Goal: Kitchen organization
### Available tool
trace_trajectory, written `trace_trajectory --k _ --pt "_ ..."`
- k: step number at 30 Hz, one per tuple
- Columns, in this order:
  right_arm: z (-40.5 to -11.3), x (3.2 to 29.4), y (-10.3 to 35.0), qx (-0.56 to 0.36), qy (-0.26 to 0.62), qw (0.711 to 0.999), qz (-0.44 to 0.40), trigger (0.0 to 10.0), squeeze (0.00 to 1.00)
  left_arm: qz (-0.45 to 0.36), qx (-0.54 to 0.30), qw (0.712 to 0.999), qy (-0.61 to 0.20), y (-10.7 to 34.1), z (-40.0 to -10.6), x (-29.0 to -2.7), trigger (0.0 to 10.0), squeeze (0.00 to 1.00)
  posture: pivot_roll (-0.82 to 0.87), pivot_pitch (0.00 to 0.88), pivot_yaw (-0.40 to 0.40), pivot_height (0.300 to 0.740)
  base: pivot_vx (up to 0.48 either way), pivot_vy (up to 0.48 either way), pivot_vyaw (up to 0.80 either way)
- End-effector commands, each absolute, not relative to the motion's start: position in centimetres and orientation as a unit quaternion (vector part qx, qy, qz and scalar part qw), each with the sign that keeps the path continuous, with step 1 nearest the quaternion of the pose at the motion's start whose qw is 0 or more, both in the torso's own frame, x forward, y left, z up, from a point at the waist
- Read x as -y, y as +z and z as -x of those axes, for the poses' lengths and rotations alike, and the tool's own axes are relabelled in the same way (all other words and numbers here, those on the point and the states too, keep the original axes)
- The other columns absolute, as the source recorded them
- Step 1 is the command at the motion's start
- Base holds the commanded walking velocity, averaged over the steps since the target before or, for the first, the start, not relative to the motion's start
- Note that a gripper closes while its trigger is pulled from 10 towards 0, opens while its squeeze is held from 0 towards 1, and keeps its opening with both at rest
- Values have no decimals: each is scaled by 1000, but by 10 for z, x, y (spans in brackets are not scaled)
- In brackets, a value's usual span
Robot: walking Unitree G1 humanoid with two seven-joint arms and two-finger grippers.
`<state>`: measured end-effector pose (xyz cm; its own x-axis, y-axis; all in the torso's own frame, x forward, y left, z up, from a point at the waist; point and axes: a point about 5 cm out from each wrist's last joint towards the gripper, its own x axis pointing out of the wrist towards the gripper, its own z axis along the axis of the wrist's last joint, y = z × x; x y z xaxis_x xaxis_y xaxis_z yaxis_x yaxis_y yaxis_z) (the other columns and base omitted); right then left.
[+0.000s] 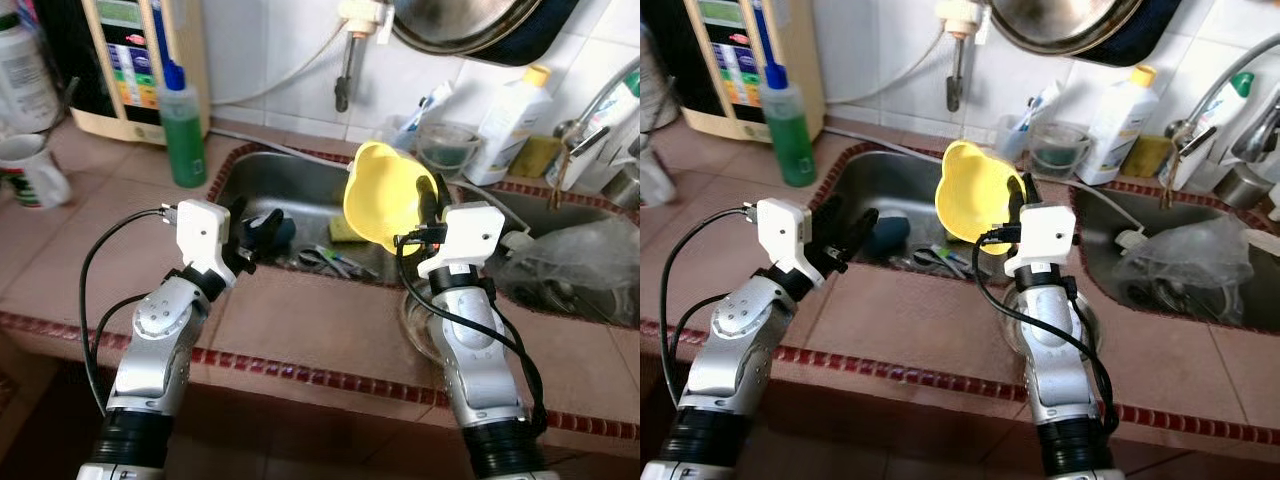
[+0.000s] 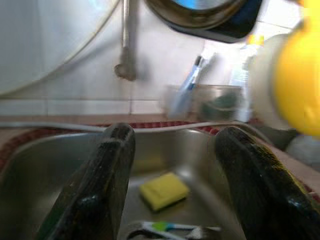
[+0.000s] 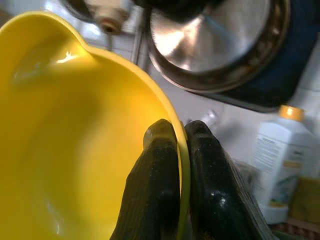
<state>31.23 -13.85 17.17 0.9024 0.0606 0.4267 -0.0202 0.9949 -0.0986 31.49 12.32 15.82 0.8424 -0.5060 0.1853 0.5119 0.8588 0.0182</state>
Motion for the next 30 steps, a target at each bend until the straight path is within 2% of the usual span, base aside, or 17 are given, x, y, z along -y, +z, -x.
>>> trace_trajectory --k 1,11,23,30 --pt "-312 132 180 236 28 971 37 10000 0 7 100 962 -255 164 -316 -132 10000 0 97 0 -79 740 326 0 0" --pt "-315 136 175 218 18 975 32 10000 0 9 112 959 -261 168 -314 -131 10000 0 96 0 -75 740 27 0 0" --pt "-329 159 179 207 3 977 55 10000 0 -3 134 934 -332 181 -298 -117 10000 0 83 0 -69 740 0 0 0" --pt "-340 178 189 208 -12 976 59 10000 0 -27 130 912 -389 189 -279 -108 10000 0 77 17 -58 740 0 0 0"
